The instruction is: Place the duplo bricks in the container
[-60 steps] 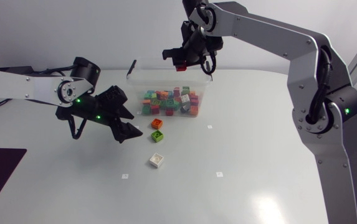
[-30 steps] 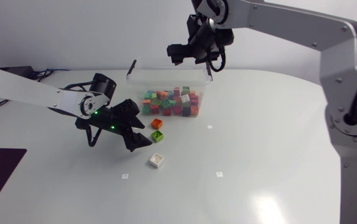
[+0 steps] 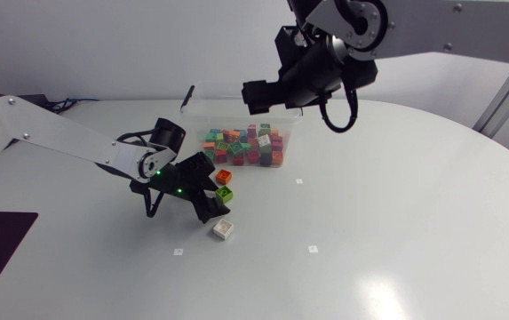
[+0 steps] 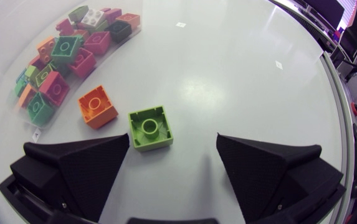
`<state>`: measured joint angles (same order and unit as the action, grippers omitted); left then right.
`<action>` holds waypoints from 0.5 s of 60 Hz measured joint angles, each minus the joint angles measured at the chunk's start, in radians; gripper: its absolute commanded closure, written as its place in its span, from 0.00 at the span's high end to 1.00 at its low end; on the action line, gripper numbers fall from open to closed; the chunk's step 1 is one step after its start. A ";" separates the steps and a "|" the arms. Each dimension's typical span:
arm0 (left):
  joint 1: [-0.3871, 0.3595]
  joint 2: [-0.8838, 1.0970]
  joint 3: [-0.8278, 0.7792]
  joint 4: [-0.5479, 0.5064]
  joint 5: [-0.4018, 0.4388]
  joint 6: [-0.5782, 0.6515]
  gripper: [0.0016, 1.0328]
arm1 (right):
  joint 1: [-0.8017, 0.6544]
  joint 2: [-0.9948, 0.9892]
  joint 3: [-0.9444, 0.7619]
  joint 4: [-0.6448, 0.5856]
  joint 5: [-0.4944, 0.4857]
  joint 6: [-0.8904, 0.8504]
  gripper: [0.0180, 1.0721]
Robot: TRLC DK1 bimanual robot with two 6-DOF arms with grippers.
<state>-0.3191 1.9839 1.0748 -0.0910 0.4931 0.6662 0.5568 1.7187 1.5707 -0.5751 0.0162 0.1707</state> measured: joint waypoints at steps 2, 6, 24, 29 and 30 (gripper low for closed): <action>-0.005 0.006 0.005 0.005 -0.005 -0.008 0.91 | 0.007 -0.022 -0.037 0.007 0.000 0.000 0.95; -0.012 0.014 0.016 0.016 -0.016 -0.020 0.89 | 0.024 -0.062 -0.108 0.024 0.000 0.000 0.95; -0.021 0.028 0.045 0.049 -0.027 -0.061 0.51 | 0.066 -0.138 -0.330 0.092 -0.080 -0.063 0.95; -0.024 0.036 0.045 0.053 -0.027 -0.065 0.30 | 0.064 -0.138 -0.370 0.132 -0.139 -0.108 0.95; -0.025 0.038 0.045 0.053 -0.027 -0.065 0.28 | 0.064 -0.138 -0.378 0.140 -0.148 -0.119 0.95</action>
<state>-0.3439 2.0216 1.1194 -0.0380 0.4656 0.6014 0.6209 1.5803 1.1931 -0.4347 -0.1318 0.0521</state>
